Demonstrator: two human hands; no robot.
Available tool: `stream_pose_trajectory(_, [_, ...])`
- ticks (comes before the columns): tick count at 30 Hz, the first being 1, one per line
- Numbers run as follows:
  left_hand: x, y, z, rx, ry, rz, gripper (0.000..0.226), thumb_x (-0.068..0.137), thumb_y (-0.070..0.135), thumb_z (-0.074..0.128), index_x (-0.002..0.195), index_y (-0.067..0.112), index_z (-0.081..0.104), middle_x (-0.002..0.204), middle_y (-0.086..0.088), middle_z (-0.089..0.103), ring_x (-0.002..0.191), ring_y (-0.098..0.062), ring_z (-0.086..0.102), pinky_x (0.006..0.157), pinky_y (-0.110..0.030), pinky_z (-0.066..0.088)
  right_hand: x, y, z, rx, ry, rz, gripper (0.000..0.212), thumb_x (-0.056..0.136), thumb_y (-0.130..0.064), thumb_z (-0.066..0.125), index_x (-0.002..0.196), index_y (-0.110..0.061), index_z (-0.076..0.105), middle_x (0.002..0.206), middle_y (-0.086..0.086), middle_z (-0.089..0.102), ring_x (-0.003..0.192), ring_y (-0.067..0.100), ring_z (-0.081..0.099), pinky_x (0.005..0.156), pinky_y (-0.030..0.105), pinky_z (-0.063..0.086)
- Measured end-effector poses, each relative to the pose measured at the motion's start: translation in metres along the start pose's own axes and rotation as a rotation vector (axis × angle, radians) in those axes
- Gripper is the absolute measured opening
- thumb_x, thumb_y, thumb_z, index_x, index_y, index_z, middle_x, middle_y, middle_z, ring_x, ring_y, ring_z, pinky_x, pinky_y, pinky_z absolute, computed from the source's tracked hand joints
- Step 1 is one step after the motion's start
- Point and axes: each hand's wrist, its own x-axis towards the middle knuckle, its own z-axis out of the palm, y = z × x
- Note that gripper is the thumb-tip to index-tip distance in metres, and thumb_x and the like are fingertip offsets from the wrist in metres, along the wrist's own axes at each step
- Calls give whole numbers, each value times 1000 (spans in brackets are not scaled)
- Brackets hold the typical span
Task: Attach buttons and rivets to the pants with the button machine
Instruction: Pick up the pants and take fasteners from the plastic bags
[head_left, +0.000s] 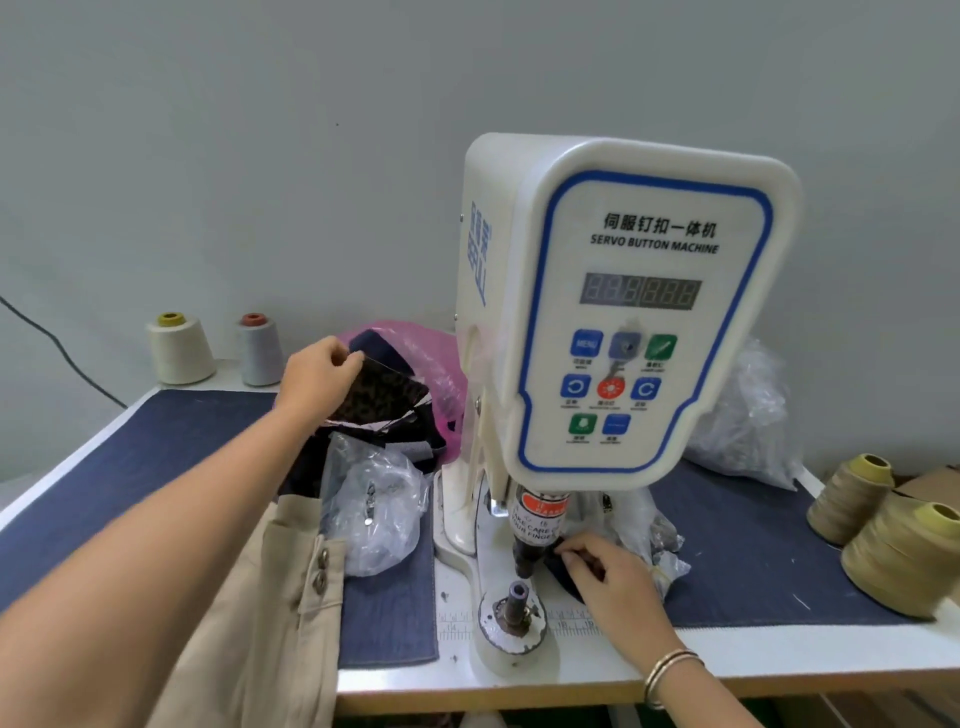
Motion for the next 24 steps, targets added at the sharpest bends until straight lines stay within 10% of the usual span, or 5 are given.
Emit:
stream_pose_trajectory(8, [-51,-12,5,311,-325,109,11,89,26,61,82,20,55,82,1,64,82,-23,61,71,-36,50,-11,-12,-2,-14,16,-31,29,89,-17,61,83,-46,57,83,-20,63,81,-6,57,69,9,40])
stream_pose_trajectory(16, [-21,-5,36,570,-577,180,34,94,18,53,127,16,53,123,-8,60,109,-29,57,91,-43,50,-2,-3,0,-39,-11,-5,33,89,-19,60,77,-50,55,78,-23,63,82,-10,55,67,6,40])
stream_pose_trajectory(21, [-4,-22,19,428,-160,-10,41,92,9,54,133,9,45,118,-22,60,103,-37,59,80,-45,50,0,-1,0,-37,-7,-13,33,89,-18,61,77,-48,56,80,-22,65,83,-9,56,69,5,39])
stream_pose_trajectory(24, [-4,-38,5,814,-17,389,49,83,10,65,129,11,49,117,-17,53,102,-35,53,78,-42,45,-1,-3,0,-60,-8,-16,32,89,-19,60,78,-49,54,81,-25,63,82,-10,55,69,6,39])
